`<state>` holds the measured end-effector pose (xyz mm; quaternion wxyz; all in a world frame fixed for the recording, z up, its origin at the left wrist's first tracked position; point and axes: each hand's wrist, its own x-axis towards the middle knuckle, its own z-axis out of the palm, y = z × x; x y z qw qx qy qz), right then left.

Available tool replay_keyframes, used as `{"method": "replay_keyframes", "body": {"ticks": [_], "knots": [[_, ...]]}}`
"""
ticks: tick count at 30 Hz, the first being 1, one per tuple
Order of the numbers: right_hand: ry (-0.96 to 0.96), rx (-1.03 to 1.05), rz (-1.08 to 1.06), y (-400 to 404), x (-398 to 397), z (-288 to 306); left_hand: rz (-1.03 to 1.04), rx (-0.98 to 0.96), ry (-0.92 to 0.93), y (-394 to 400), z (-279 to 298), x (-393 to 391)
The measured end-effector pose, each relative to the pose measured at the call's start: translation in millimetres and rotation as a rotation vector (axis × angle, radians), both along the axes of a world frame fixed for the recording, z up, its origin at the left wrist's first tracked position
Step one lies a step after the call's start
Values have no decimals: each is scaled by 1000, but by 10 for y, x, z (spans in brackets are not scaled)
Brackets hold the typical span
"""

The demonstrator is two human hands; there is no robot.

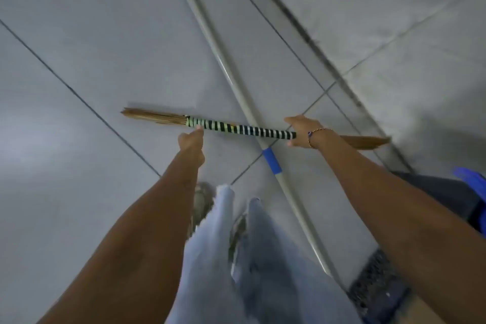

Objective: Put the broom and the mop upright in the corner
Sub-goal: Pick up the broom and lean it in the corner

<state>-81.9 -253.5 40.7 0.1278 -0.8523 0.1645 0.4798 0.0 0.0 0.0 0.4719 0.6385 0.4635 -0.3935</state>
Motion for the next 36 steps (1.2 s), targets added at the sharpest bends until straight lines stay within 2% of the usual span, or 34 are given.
{"method": "replay_keyframes", "body": {"ticks": [5,10,14,20,23,25,31,36], "knots": [[140,-51,118,-223,-4,-808,150,-140,-8,-221,-792,120],[35,-20,19,-102,-116,-739,287,-200,-154,-294,-518,341],[-83,9,-186,64,-312,9,228,-187,-308,-396,515,395],[-176,89,-531,271,-562,1631,77,-343,-511,-647,2586,354],[-287,99,-766,348,-623,2539,-64,-436,-574,-914,3751,322],[-352,81,-880,416,-689,3108,-210,-516,-605,-1083,4460,231],[-529,-2,-1206,658,-1275,4491,-729,-709,-726,-1554,6107,-384],[-673,-112,-1450,811,-2087,5156,-1079,-920,-760,-1871,6885,-1344]]}}
